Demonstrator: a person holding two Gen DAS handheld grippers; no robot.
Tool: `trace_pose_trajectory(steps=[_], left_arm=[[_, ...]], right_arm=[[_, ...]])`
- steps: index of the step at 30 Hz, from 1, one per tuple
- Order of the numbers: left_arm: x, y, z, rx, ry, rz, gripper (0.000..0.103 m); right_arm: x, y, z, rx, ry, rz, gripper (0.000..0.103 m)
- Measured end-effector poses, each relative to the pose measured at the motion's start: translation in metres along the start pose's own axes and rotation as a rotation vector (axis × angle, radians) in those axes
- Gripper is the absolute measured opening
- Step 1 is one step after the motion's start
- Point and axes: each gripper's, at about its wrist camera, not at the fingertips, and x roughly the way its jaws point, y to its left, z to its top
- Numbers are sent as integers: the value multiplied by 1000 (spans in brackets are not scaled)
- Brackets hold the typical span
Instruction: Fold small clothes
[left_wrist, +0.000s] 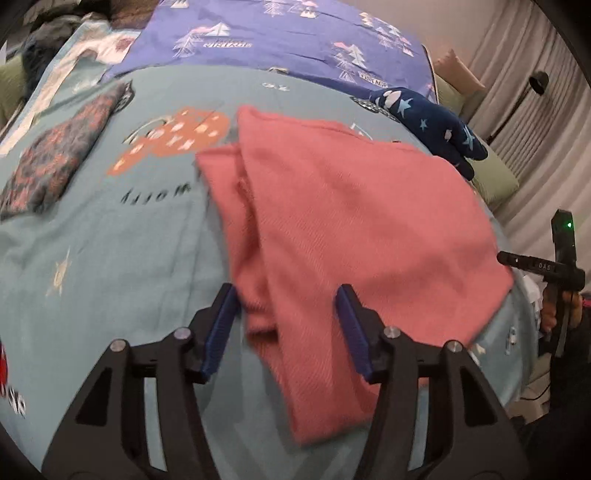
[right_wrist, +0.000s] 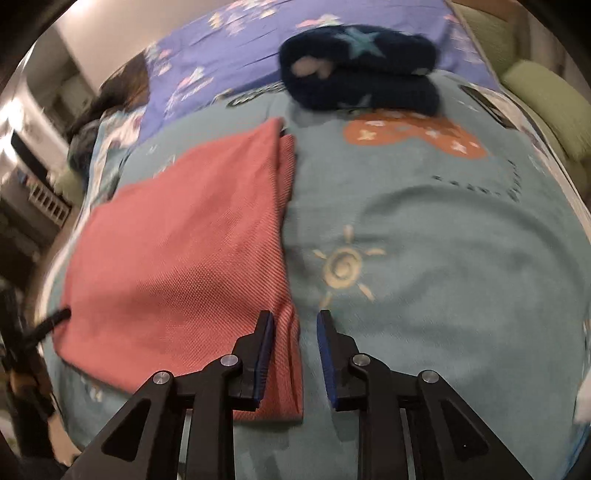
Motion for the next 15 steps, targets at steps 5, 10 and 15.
trace_pose_trajectory(steps=[5, 10, 15], left_arm=[[-27, 13, -2, -52, -57, -3, 57], [-39, 27, -6, -101, -83, -22, 58], [-42, 34, -12, -121, -83, -30, 58]], right_arm=[[-35, 30, -6, -92, -93, -18, 25], [-45, 97, -30, -287, -105, 65, 26], [-29, 177, -55, -523, -114, 49, 27]])
